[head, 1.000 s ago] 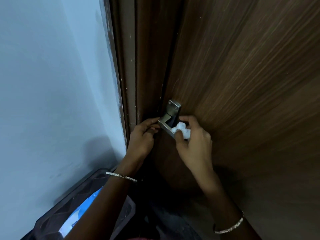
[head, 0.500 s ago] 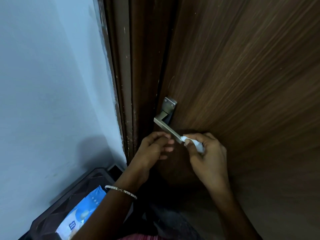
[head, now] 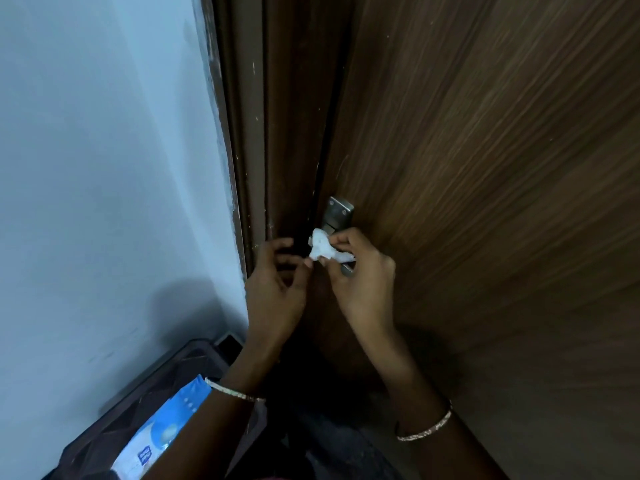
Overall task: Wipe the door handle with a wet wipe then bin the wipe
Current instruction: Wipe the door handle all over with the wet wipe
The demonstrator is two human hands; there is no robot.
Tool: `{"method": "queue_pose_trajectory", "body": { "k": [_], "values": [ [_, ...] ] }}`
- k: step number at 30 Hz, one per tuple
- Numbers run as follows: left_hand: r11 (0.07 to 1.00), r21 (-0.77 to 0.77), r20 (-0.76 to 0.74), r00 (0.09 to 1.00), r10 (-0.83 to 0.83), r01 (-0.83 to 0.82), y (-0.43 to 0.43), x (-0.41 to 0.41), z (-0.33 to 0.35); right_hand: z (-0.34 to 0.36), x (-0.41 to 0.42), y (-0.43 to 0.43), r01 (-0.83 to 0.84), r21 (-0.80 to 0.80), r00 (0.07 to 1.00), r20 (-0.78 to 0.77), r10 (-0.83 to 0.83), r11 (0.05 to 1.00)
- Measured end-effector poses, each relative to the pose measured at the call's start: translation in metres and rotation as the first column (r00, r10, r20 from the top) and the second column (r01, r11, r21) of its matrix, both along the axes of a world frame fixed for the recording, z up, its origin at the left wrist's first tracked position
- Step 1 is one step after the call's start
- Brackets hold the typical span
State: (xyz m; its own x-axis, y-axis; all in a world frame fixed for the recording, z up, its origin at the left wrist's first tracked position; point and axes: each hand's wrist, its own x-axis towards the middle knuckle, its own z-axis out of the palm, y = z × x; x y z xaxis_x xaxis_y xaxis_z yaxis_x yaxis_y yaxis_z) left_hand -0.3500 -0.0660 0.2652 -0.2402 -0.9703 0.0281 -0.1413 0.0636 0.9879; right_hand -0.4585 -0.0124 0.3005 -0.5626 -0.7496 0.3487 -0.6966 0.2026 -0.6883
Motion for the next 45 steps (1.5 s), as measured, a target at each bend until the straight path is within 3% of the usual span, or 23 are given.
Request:
{"method": "queue_pose_trajectory", "body": {
  "k": [2, 4, 7, 10, 14, 17, 21, 25, 31, 40, 45],
  "values": [
    [0.955, -0.291, 0.040, 0.998, -0.043, 0.053, -0.009, 0.001, 0.003, -0.001, -0.002, 0.002, -0.001, -0.020, 0.999, 0.047, 0.001, 1.000],
    [0.872, -0.454, 0.179, 0.978, -0.111, 0.182, -0.017, -0.003, 0.006, -0.001, -0.006, 0.003, -0.039, -0.037, 0.989, 0.141, 0.043, 0.999],
    [0.826, -0.526, 0.243, 0.967, -0.082, 0.202, -0.028, -0.008, 0.009, 0.001, -0.014, 0.008, -0.110, -0.014, 0.956, 0.274, 0.109, 0.994],
    [0.819, -0.568, 0.228, 0.972, 0.060, 0.083, -0.034, -0.008, 0.009, 0.000, -0.017, 0.011, -0.129, -0.026, 0.922, 0.366, 0.130, 0.991],
    [0.749, -0.660, 0.337, 0.913, 0.230, 0.055, -0.032, -0.017, 0.008, -0.004, -0.008, 0.013, -0.039, -0.020, 0.966, 0.256, 0.043, 0.999],
    [0.784, -0.616, 0.357, 0.915, 0.189, 0.079, -0.034, -0.028, 0.018, -0.005, -0.005, 0.014, 0.003, 0.016, 0.986, 0.165, -0.005, 1.000],
    [0.867, -0.472, 0.551, 0.820, 0.151, 0.158, -0.040, -0.038, 0.027, -0.004, -0.005, 0.013, 0.001, 0.043, 0.990, 0.142, -0.007, 0.999],
    [0.904, -0.400, 0.466, 0.883, 0.060, 0.150, -0.041, -0.038, 0.024, -0.004, -0.006, 0.012, -0.009, 0.046, 0.991, 0.137, 0.002, 0.999],
    [0.915, -0.399, 0.390, 0.915, 0.105, 0.065, -0.032, -0.040, 0.018, -0.007, -0.004, 0.013, 0.005, 0.004, 0.993, 0.121, -0.005, 1.000],
    [0.900, -0.423, 0.379, 0.881, 0.283, -0.107, -0.021, -0.020, 0.009, -0.012, -0.002, 0.015, 0.002, -0.054, 0.995, 0.104, 0.004, 0.999],
    [0.914, -0.403, 0.370, 0.904, 0.212, -0.049, -0.031, -0.031, 0.014, -0.014, -0.003, 0.015, -0.014, -0.048, 0.996, 0.085, 0.018, 0.999]
  ]
}}
